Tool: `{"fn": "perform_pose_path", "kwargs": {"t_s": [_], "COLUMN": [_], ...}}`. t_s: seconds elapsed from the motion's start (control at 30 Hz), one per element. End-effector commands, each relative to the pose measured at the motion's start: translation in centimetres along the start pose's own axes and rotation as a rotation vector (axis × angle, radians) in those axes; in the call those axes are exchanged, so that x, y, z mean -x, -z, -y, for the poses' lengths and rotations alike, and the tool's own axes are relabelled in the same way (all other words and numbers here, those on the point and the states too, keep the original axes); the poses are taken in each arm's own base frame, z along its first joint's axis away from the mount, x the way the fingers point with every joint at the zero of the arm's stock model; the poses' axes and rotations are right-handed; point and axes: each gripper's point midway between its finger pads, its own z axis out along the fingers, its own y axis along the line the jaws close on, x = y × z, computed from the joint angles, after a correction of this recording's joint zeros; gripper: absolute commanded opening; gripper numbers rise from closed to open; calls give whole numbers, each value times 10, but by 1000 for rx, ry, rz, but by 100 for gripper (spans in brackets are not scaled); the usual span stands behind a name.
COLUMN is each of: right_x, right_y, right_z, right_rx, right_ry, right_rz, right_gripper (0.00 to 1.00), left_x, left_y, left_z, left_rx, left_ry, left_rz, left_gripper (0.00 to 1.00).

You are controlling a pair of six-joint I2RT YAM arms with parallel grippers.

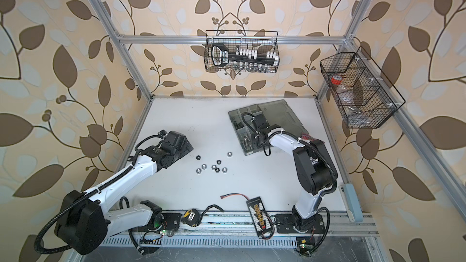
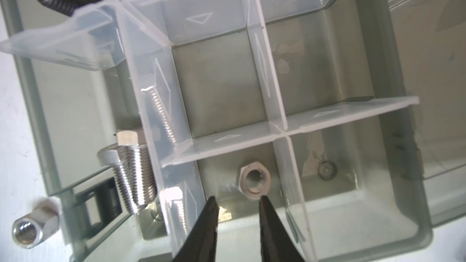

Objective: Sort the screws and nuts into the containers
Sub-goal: 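Move the right gripper back over a silver nut among the nuts, then lower the right gripper and grasp the silver nut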

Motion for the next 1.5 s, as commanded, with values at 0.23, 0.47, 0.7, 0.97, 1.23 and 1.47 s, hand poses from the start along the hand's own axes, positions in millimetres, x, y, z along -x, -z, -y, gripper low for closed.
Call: {"fn": "perform_pose_path", "kwargs": {"t_s": [0.23,0.47,0.7,0.97,1.23,1.47], "right_x": [27,19,-10,-26,-34,-39], "right_y": [47,75,77,52,28,16], "right_z": [-17,-76,-145,-163,-165,-166], "right_rx": [37,79,165,145,113,122], "right_ry": [15,130,262,314,329,320], "right_rz": [110,166,134,69,7,-30], "right_gripper": [29,29,29,34,50,52], "left_x": [14,14,14,13,14,14], "left_y": [6,7,8,9,10,10], "left_z": [9,7,4,1,-2,-2], "left_rx": [-19,-12,-10,-4,7,9], "left_ry": [27,26,32,32,31,30], "left_rz": [23,25,30,32,41,40], "left_gripper": [99,99,99,99,99,99]}}
